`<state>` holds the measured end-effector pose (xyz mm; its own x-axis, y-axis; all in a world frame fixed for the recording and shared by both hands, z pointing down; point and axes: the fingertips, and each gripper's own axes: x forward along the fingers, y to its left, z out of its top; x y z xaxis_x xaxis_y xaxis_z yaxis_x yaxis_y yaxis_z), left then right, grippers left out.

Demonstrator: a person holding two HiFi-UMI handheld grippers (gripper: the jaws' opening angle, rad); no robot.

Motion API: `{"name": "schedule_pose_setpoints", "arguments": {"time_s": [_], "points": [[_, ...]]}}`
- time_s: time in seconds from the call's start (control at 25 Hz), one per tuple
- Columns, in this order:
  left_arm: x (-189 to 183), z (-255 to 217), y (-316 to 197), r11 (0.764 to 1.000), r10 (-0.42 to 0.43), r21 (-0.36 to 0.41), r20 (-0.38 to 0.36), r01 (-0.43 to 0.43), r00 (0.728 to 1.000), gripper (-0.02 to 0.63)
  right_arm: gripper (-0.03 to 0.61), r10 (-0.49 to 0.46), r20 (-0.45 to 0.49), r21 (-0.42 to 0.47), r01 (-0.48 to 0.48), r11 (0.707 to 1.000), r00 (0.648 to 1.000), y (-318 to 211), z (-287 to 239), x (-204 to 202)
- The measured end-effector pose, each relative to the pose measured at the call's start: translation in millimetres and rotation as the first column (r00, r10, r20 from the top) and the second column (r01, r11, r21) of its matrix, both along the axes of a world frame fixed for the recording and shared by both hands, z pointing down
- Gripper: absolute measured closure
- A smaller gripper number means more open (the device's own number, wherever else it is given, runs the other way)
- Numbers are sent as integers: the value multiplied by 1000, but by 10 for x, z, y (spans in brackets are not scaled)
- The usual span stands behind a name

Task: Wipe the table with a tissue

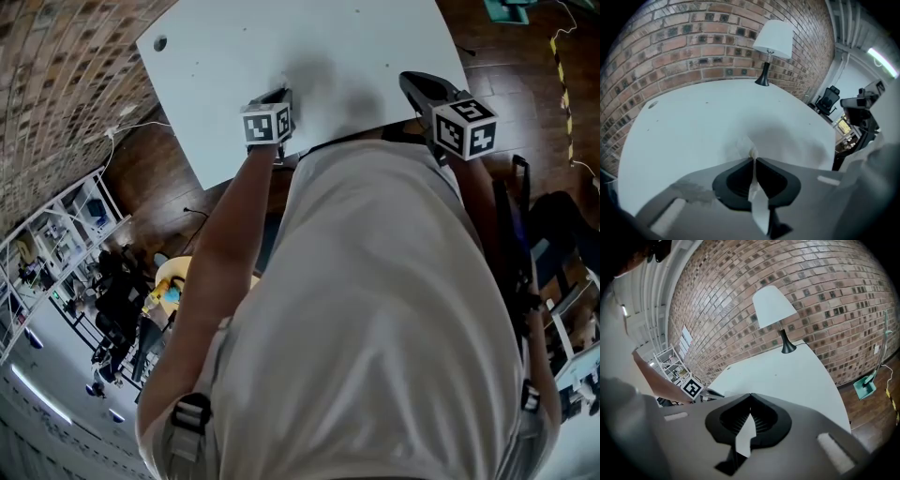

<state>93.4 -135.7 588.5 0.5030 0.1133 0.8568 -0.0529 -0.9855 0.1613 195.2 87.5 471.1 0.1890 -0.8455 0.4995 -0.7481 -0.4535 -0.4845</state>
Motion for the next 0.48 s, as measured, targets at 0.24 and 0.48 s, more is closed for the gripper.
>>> {"name": "schedule_pose_setpoints", "arguments": {"time_s": [0.24, 0.48], "points": [[35, 41, 601, 985, 173, -26, -9, -173, 985, 591, 571, 12, -1, 8, -12, 1000, 1000, 35, -22, 17], [63, 112, 812, 967, 231, -106, -14, -231, 973, 591, 571, 23, 12, 25, -23, 999, 1000, 90, -26, 59]]}}
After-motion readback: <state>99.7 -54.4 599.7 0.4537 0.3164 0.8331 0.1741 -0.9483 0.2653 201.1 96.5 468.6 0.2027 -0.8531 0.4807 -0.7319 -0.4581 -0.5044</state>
